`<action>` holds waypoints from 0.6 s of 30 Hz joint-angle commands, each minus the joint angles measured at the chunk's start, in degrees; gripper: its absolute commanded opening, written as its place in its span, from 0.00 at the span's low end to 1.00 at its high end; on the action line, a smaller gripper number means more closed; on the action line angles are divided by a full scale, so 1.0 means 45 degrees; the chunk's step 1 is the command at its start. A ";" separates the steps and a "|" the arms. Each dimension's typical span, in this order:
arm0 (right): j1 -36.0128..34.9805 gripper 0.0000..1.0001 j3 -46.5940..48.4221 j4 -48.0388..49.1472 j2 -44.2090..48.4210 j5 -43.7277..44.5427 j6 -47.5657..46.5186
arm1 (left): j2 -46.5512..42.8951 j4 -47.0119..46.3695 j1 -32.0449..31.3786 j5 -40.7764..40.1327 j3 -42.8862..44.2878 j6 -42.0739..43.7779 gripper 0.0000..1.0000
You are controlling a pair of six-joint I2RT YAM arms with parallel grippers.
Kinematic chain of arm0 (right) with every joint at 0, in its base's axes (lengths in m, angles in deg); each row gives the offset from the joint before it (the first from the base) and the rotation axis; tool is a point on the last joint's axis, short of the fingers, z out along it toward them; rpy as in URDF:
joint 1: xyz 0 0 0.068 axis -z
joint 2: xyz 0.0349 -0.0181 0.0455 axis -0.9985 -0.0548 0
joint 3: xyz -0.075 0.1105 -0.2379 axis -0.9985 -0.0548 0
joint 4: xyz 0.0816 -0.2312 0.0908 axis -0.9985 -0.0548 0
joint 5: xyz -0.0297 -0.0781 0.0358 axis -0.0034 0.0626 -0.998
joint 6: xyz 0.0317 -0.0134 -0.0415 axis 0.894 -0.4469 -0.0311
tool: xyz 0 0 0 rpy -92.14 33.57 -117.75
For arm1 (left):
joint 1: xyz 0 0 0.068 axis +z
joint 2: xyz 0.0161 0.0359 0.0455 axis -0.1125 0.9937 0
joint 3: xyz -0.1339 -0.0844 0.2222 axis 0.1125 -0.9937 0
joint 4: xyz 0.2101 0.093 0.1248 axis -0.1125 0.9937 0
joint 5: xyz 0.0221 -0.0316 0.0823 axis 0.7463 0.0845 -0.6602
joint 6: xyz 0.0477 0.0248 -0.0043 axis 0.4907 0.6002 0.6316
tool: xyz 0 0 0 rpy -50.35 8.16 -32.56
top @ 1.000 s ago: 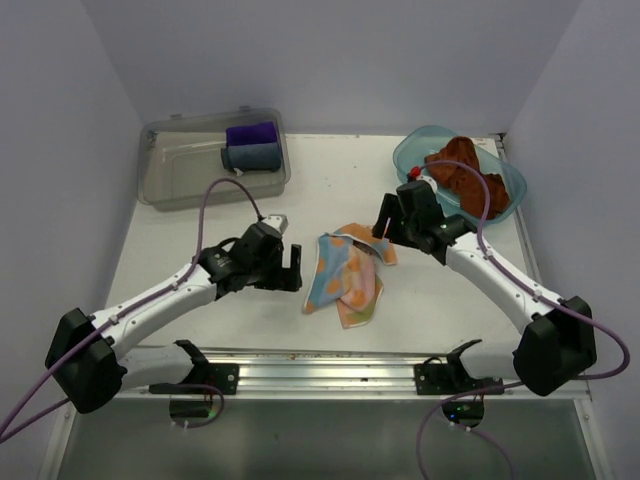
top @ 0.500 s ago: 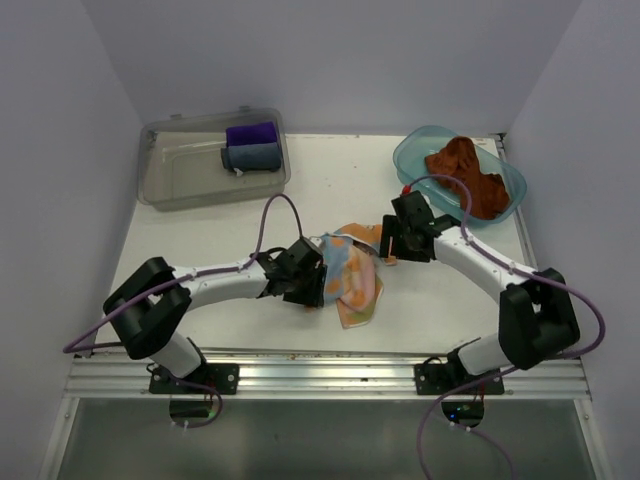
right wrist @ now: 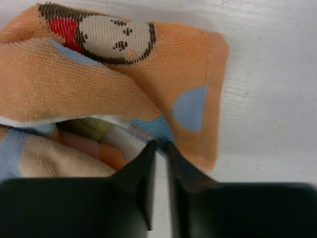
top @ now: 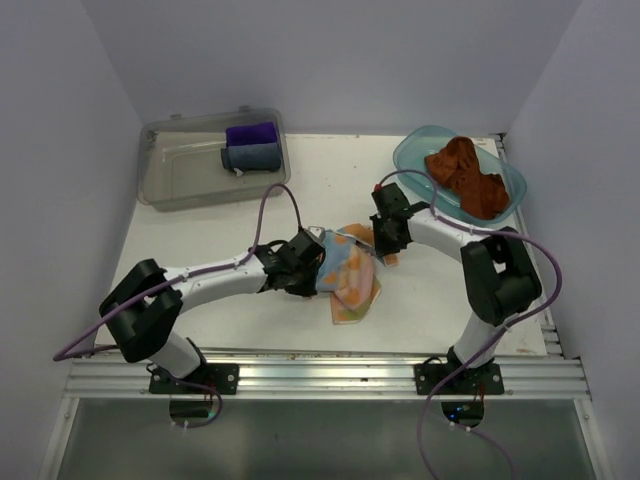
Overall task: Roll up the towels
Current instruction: Flatten the towel
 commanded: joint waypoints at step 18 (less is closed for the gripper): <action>-0.0134 0.00 -0.0171 -0.1090 0.6981 -0.0929 0.0197 | -0.6607 0.3775 0.2721 -0.1989 0.3022 0.1492 0.00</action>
